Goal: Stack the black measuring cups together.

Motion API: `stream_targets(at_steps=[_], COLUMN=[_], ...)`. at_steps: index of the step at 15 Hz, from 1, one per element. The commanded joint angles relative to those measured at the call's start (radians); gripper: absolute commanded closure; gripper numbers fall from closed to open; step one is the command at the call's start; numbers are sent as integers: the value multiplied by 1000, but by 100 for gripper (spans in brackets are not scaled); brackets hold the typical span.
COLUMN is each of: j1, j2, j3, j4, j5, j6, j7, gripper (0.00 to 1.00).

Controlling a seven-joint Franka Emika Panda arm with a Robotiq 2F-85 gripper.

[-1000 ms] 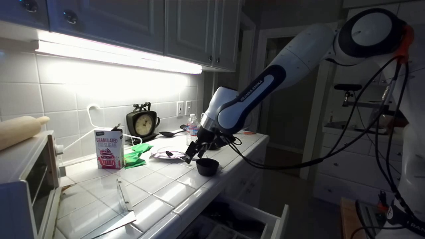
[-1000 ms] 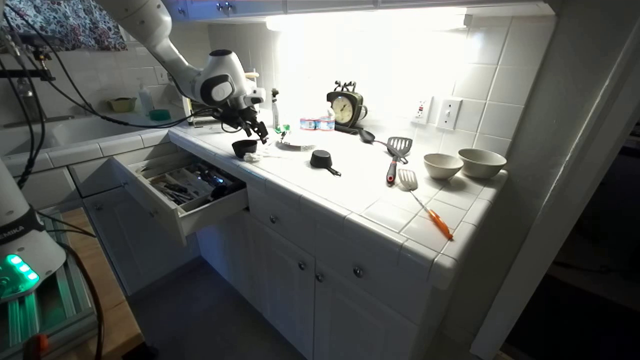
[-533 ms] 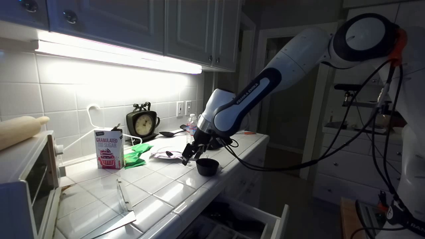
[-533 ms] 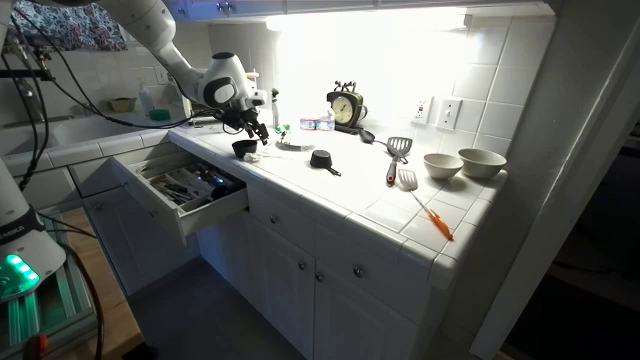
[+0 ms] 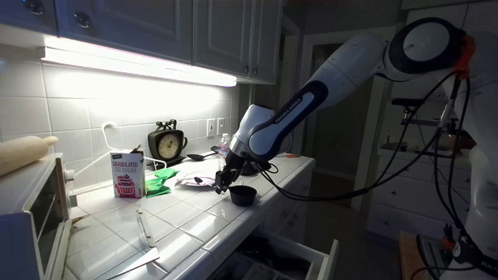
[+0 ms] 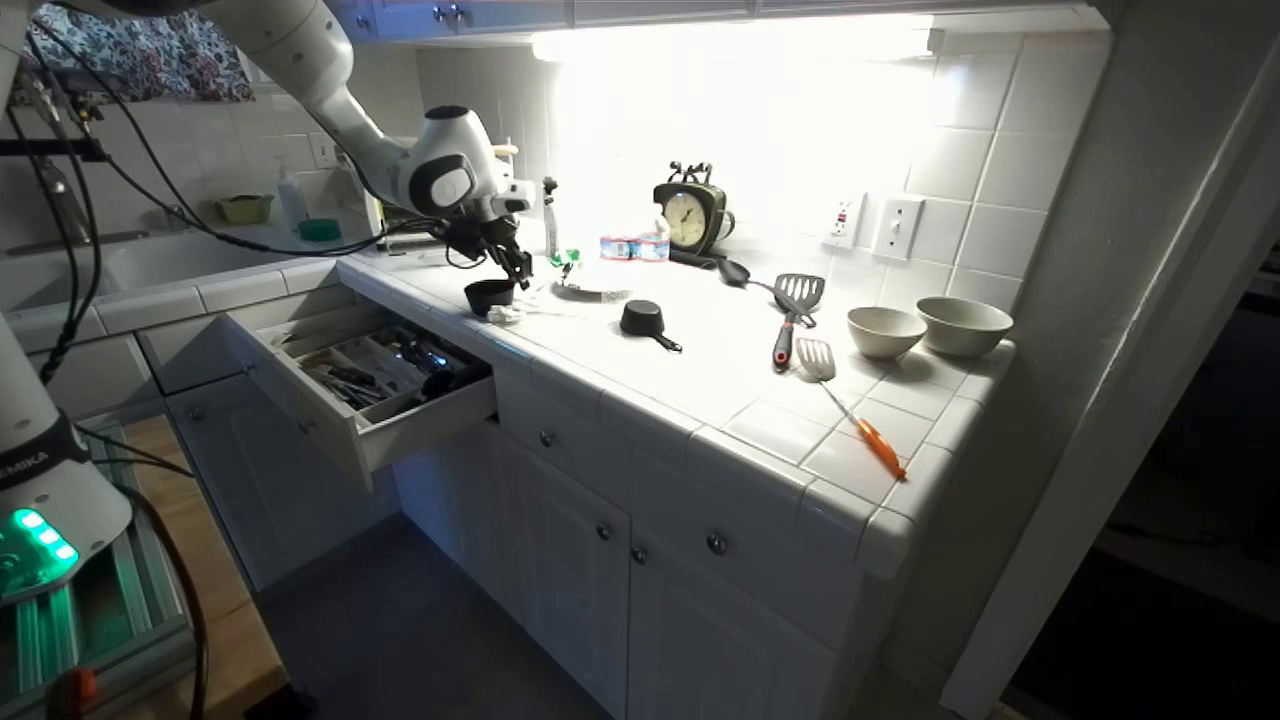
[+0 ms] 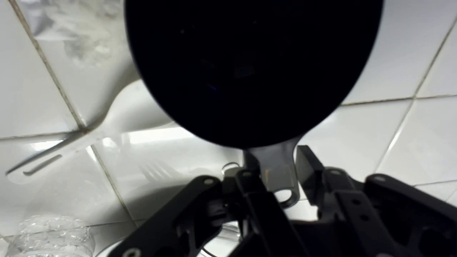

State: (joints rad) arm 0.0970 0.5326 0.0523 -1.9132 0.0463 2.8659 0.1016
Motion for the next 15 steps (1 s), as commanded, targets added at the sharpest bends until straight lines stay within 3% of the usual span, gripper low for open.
stream_targets(at_steps=[1,6,15], j1=[40,69,6], j2=[28,17,-41], j3=[-42,-88,-60], j4=[32,33,13], j5=[-10,-3,35], j6=[15,-15,-39], j7=[57,133,136], gripper=[95,94,94])
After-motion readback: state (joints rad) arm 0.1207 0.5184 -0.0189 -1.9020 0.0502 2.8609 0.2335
